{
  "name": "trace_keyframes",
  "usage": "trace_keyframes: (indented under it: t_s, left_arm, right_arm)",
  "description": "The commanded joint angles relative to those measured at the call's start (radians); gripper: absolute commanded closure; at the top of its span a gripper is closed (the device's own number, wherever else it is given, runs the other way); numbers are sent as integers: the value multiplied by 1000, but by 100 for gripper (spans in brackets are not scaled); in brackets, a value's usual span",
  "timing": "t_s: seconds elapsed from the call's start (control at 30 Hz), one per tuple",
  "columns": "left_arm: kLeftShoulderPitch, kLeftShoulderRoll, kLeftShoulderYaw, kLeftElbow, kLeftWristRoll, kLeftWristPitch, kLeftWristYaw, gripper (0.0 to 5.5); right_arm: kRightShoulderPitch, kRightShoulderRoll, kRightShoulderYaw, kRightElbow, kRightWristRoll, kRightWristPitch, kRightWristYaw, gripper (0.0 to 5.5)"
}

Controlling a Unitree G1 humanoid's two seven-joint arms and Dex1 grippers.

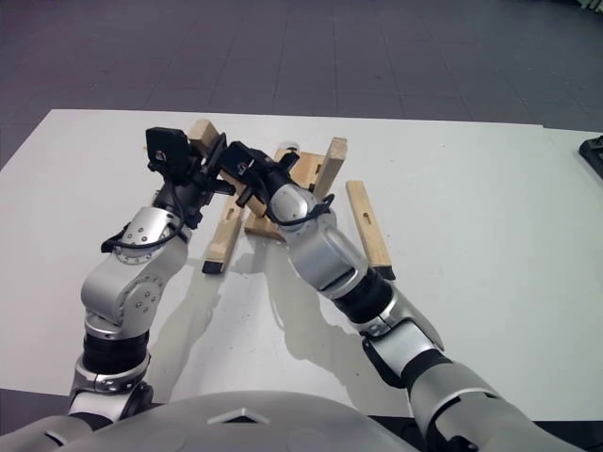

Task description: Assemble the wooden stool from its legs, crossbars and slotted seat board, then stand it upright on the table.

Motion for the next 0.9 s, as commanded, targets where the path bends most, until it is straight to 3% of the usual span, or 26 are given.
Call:
trace_keyframes:
  t_s: [0.03,0.17,0.37,0.57,0.9]
  left_arm:
    - [70,-23,-36,54,-28,150,-39,442]
    - [74,-42,-26,64,-14,165,-29,446]
    - [56,-55,-10,73,-1,181,-20,447]
    - [52,-67,-20,91,19,119,-66,447]
    - [34,-117,-4,124,20,26,-150,283]
  right_arm:
    - [19,22,-162,-62,-5,-153,-101,467]
    - [9,49,-255,-113,9,-182,-129,409]
    - [124,50,-247,-192,98,-99,-12,310]
    - [8,137,-430,-234,183,-139,-68,223]
    - [-37,151,-499,-231,217,-197,-98,79]
